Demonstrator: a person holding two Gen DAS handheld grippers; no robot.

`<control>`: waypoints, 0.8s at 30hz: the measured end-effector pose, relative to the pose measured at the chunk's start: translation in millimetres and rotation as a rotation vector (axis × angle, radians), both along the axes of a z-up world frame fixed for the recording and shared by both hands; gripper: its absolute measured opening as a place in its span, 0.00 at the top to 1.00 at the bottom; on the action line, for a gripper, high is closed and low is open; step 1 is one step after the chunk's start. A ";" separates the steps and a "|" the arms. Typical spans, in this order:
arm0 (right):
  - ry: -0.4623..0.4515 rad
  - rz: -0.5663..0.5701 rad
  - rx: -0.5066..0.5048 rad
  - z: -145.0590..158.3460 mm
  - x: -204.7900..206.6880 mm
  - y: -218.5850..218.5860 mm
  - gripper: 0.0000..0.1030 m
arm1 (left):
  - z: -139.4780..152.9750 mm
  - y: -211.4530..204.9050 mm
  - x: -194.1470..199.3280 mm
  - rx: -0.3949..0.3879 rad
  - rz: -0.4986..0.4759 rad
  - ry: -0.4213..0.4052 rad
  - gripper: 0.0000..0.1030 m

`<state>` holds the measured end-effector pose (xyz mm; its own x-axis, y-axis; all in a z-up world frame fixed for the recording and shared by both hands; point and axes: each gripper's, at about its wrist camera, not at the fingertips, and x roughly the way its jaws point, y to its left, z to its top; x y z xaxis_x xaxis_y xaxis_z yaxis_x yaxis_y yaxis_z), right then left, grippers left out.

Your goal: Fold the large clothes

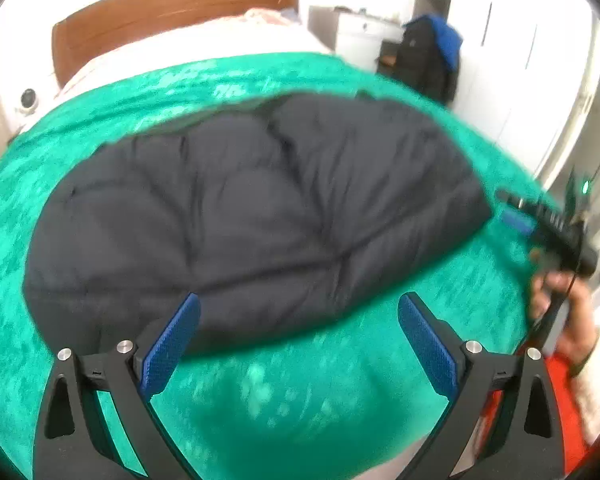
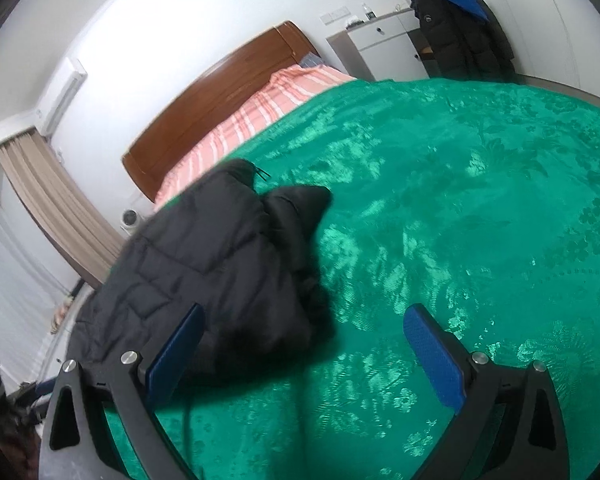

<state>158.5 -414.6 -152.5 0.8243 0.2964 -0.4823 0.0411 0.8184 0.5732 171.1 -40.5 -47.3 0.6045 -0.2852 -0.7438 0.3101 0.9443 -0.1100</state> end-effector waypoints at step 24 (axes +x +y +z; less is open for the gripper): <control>0.255 0.136 0.509 -28.8 58.5 12.3 0.04 | -14.0 -30.8 27.9 0.016 -0.278 -0.042 0.04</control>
<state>217.0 -402.3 -181.2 0.6393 0.6379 -0.4294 0.1433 0.4498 0.8815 199.0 -71.2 -61.3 0.5350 -0.4325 -0.7257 0.5612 0.8241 -0.0774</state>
